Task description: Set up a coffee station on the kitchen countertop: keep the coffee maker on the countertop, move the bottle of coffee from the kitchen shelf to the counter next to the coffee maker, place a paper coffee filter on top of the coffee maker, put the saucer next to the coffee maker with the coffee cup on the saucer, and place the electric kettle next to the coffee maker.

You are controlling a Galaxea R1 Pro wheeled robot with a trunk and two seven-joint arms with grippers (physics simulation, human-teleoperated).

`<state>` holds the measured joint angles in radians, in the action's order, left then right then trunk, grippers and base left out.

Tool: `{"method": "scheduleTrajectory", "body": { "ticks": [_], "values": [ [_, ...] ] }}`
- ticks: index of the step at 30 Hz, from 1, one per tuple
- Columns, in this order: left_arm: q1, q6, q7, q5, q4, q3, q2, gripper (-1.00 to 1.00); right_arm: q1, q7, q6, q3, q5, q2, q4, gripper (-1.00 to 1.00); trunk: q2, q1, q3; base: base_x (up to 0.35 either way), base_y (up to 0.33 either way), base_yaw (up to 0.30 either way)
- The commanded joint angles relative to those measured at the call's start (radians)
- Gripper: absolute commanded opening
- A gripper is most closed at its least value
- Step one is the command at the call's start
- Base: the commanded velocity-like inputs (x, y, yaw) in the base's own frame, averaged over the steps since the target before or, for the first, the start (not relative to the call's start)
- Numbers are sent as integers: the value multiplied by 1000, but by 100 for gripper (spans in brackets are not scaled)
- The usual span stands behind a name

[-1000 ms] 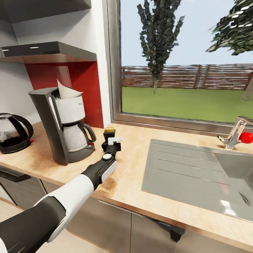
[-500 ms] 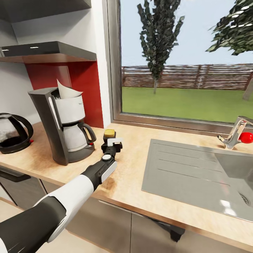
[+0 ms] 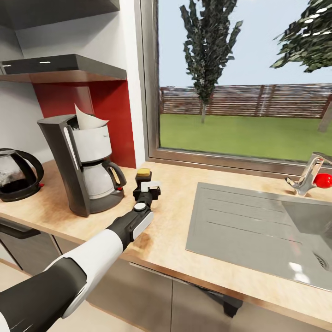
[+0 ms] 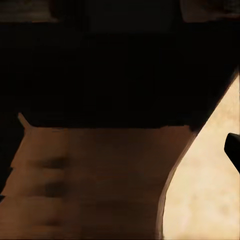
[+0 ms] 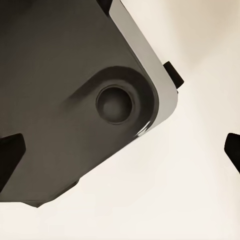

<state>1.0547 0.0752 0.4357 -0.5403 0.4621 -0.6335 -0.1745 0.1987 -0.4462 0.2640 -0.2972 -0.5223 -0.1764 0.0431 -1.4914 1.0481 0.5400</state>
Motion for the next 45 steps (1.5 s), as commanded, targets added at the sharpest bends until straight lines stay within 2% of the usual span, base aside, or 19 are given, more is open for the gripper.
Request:
{"method": "scheduleTrajectory", "body": {
  "ticks": [1,45],
  "values": [
    [1,8,6,-11,-2,-8,0,100,1,0,8,-8,4,0,3,100,-1,0,1,0,0,0],
    [1,8,6,-12,-2,-8,0,100,1,0,8,-8,4,0,3,100,-1,0,1,-16,0,0]
  ]
}}
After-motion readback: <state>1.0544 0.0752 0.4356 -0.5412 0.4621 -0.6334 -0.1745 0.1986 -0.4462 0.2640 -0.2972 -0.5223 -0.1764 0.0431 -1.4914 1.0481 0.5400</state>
